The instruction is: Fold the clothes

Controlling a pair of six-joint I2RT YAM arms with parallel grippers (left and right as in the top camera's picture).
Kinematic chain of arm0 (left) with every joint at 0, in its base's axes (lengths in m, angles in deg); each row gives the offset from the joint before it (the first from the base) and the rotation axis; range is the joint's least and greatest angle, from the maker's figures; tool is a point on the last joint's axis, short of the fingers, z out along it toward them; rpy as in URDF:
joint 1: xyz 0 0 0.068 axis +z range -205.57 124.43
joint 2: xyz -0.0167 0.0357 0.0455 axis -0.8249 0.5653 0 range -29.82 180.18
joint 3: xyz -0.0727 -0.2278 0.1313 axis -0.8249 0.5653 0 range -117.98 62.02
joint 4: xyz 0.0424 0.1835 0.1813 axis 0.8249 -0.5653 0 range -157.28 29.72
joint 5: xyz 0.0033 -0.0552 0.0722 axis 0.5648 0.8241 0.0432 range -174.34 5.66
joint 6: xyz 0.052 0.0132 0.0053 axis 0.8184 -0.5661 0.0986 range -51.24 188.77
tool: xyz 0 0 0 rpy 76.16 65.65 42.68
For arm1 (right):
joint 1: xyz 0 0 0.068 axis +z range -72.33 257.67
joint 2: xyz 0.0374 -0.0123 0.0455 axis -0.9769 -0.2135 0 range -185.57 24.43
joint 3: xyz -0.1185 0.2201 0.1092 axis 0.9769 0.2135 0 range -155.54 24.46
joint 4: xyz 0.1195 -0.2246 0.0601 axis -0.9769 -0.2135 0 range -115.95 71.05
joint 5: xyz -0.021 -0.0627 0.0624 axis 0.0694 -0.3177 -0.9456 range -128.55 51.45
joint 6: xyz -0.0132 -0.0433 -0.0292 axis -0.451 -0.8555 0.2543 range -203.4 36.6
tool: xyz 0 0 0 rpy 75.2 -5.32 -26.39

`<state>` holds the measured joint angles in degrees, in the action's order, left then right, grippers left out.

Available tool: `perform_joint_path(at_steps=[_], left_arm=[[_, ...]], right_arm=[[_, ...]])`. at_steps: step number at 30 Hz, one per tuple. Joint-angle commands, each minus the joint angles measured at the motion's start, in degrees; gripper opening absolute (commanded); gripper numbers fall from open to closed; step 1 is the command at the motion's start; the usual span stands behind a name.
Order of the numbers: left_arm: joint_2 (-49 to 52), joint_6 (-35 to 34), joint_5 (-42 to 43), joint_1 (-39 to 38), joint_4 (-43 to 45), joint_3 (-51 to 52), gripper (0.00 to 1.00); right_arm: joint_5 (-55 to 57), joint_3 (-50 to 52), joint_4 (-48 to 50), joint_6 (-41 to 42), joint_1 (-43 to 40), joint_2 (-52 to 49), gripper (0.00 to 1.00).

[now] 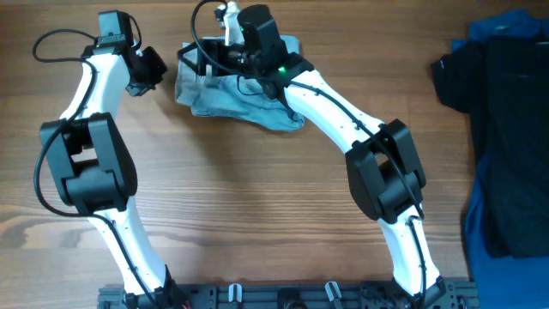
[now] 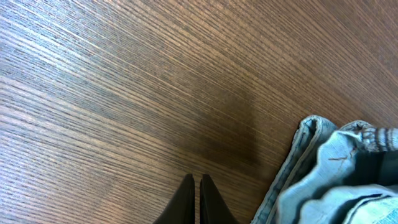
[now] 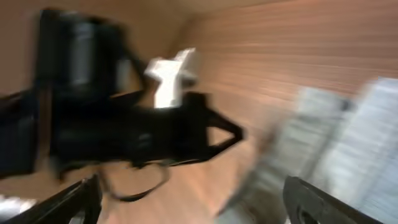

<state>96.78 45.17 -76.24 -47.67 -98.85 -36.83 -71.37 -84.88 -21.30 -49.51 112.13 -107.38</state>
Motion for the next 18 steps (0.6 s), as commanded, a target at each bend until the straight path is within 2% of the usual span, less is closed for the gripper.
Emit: perform_joint_path(at_steps=[1,3,6,8,11,17,18], left_arm=[[-2.14,0.96,-0.72,0.79,0.20,0.24,0.04],[-4.48,0.94,-0.63,1.20,0.20,0.15,0.04],[-10.80,0.92,1.55,1.20,0.35,0.15,0.04],[-14.27,0.90,7.04,0.52,0.37,0.15,0.04],[-13.38,0.90,13.14,-2.27,0.61,0.17,0.04],[-7.28,3.96,12.81,-12.48,2.62,0.17,0.04],[-5.84,3.96,11.10,-14.73,2.78,0.17,0.04]], right_arm=[[-9.20,-1.33,-3.30,-5.29,-3.10,2.69,0.96],[-8.04,-1.33,-8.28,-6.73,-5.84,4.94,0.99],[-0.79,-1.33,-21.46,-6.86,-11.39,8.63,0.99],[1.14,-1.33,-30.01,-7.48,-15.41,9.46,0.99],[3.21,-1.33,-38.71,-12.87,-18.78,9.42,0.99],[3.91,-0.79,-44.76,-17.40,-19.82,9.33,0.99],[3.82,-0.79,-45.00,-17.29,-19.76,9.01,0.91]])
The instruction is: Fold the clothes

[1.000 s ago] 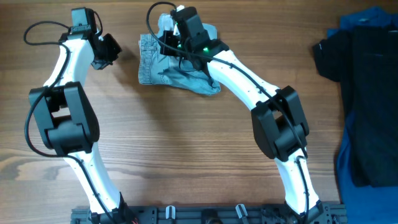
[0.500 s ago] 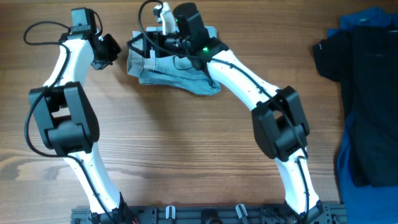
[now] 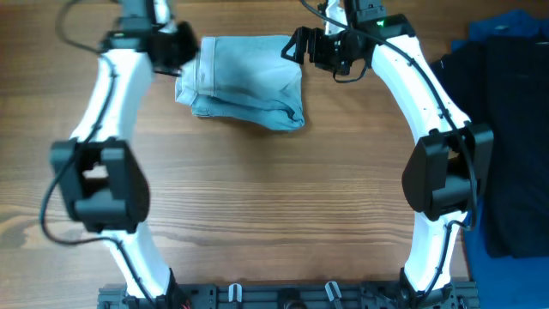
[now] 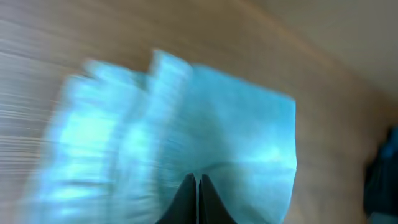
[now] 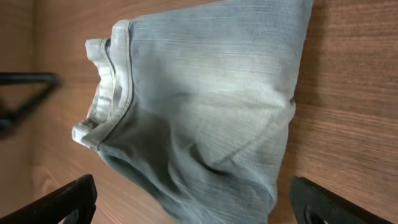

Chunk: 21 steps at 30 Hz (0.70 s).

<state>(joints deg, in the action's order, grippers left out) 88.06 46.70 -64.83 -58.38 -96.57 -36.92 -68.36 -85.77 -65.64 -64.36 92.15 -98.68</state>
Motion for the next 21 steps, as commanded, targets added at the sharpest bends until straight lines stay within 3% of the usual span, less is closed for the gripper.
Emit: perform_joint_path(at_steps=[1,2,4,13,21], left_arm=[[3.65,2.43,-2.27,-5.09,0.48,0.26,0.04],[4.50,2.43,-4.66,-5.95,0.22,0.28,0.04],[5.77,2.40,-5.44,-6.43,-1.22,0.35,0.04],[11.89,3.89,-11.41,-5.81,-5.84,0.37,0.04],[16.28,3.89,-12.68,-5.68,-8.13,0.48,0.04]], right_arm=[[0.63,0.11,-0.68,-2.34,0.26,-0.09,0.70],[-0.31,0.11,-0.72,-2.36,0.24,-0.44,0.43],[-3.87,0.11,-0.70,-2.40,0.35,-1.49,0.05],[-10.99,0.11,0.17,-2.34,4.50,-10.93,0.04],[-7.06,0.11,-5.90,2.12,6.95,-17.09,0.04]])
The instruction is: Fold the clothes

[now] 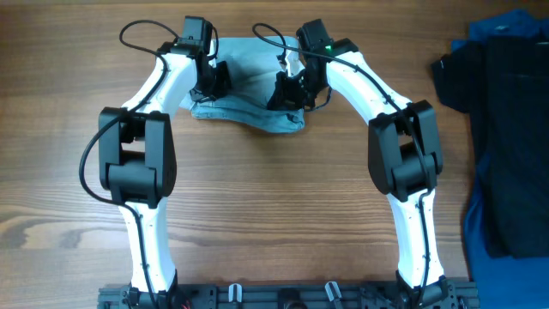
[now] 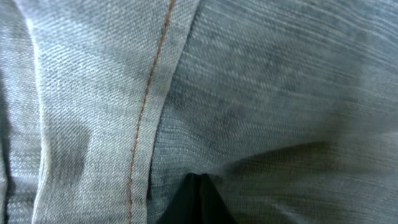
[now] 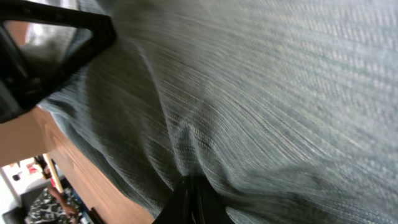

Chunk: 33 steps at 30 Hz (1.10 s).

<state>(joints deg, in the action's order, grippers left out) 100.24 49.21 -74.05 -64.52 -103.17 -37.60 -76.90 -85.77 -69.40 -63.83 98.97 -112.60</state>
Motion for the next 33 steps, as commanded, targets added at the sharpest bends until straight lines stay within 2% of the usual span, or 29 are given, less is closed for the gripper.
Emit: perform_joint_path(at_steps=[1,6,13,20,23,27,30,33], left_arm=[[4.11,1.38,-3.67,0.48,-1.42,1.16,0.04],[3.82,1.33,-3.52,0.48,1.20,0.96,0.04],[-4.22,0.81,-2.84,0.48,15.87,-2.64,0.04],[2.91,0.72,-3.80,0.48,27.34,-2.62,0.04],[7.39,0.70,-9.44,0.57,27.96,-2.62,0.04],[10.80,0.72,-9.94,0.98,28.94,-2.62,0.04],[7.76,0.74,-9.94,1.60,30.73,-3.45,0.04],[-1.20,0.72,-9.94,2.95,29.18,-4.68,0.04]], right_arm=[[1.75,0.13,-3.52,1.55,0.13,-3.63,0.04],[4.48,2.34,-6.73,1.31,0.13,-4.13,0.04],[2.34,4.94,-3.56,-0.15,0.13,-4.13,0.04],[2.32,4.94,-3.41,-1.22,0.13,-4.13,0.04],[2.32,4.94,-3.32,-1.42,0.13,-4.13,0.04],[2.32,4.94,-3.02,-1.40,0.13,-4.13,0.04],[2.32,4.94,-2.71,-1.40,0.13,-4.13,0.04],[2.34,4.94,-2.69,-1.40,0.13,-4.13,0.05]])
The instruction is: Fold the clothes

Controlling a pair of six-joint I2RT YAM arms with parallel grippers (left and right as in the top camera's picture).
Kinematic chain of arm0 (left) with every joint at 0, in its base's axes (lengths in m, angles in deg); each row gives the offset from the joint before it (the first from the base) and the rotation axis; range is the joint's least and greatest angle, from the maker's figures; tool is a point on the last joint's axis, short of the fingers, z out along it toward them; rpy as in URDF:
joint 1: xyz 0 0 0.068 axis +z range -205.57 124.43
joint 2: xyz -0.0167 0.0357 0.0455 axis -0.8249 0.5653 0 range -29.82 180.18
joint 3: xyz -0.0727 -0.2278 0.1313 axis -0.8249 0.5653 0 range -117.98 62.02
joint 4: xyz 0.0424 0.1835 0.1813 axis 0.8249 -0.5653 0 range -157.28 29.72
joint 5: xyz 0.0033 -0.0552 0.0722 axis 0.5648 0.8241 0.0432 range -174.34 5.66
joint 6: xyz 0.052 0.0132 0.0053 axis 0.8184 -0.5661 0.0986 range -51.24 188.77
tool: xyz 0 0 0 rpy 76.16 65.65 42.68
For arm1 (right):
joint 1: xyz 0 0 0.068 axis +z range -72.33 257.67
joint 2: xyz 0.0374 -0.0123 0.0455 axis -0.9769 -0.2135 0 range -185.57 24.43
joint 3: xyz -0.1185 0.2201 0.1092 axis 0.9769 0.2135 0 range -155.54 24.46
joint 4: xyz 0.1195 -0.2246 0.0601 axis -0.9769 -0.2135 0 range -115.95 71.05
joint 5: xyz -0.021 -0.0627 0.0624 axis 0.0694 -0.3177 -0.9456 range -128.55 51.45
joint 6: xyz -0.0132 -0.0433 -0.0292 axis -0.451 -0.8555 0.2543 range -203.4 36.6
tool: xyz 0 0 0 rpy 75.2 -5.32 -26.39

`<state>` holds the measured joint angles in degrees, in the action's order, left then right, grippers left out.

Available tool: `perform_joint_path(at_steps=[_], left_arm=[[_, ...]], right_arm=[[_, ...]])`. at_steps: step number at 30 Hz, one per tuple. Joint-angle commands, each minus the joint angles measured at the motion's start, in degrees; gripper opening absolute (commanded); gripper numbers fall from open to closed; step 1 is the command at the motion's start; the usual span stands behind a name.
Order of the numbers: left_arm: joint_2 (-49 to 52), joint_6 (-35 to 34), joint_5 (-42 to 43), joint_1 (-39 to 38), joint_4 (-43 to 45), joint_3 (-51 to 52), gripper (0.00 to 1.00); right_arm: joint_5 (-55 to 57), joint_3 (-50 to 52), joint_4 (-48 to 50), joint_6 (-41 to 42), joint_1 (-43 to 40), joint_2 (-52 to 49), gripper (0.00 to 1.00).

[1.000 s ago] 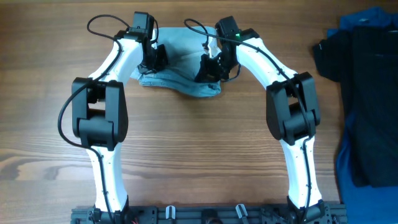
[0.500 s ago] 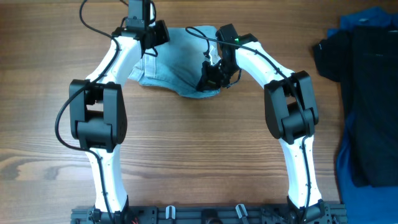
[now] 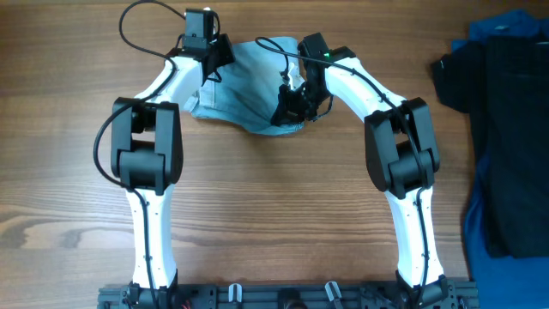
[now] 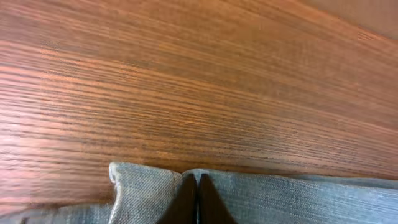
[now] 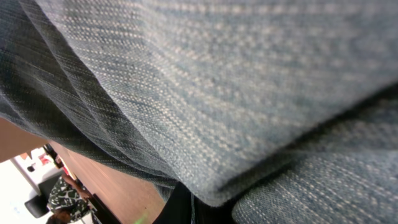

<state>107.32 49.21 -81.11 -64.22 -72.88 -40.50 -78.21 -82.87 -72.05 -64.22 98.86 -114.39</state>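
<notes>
A light blue denim garment (image 3: 249,81) lies bunched at the far middle of the wooden table (image 3: 274,197). My left gripper (image 3: 216,62) is at its far left edge. In the left wrist view the fingertips (image 4: 198,182) are together, with the denim hem (image 4: 143,186) puckered at them. My right gripper (image 3: 287,107) is at the garment's near right part. In the right wrist view denim folds (image 5: 236,93) fill the frame and drape over the dark, shut fingers (image 5: 183,208).
A heap of dark clothes (image 3: 506,129) lies at the right edge of the table, on blue cloth (image 3: 480,232). A black rail (image 3: 283,296) runs along the near edge, where both arm bases stand.
My left gripper has moved from the middle left of the denim to its far left edge. The right gripper stays at the near right part, with folds now hanging over its fingers.
At first my left gripper was shut beside the garment's left edge, while the open right gripper was over the garment. Then both grippers stood off either side of the flat denim, the right still open. Later both were shut down on the fabric, where they remain.
</notes>
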Motion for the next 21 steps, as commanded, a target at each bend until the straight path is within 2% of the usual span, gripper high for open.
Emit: perform_joint_path(at_steps=[1,3,7,10,15,17,21], left_arm=[[-10.60,0.72,-2.89,3.28,-2.19,-1.77,0.04],[-13.64,0.72,-2.75,5.03,-5.92,-1.77,0.04],[-10.95,0.70,1.90,7.10,-12.68,-1.60,0.04],[-4.85,0.72,8.70,7.26,-13.33,-1.57,0.04],[1.31,1.29,9.49,7.58,-12.59,-1.57,0.04],[0.04,1.36,9.38,8.28,-11.91,-1.99,0.04],[-10.38,1.11,9.44,9.90,-12.57,-2.73,0.04]], right_arm=[[3.67,2.03,-0.07,-1.03,0.24,-2.34,0.04],[3.78,2.03,-0.07,-1.16,0.24,-2.34,0.04],[3.82,2.03,0.04,-1.03,0.28,-2.34,0.04],[3.82,2.03,0.15,-1.03,0.28,-2.34,0.04],[3.85,2.03,0.17,-1.05,0.28,-2.34,0.04],[3.82,1.99,0.28,-1.16,0.28,-2.32,0.04],[3.63,-1.31,-0.24,-3.58,0.13,1.14,0.04]])
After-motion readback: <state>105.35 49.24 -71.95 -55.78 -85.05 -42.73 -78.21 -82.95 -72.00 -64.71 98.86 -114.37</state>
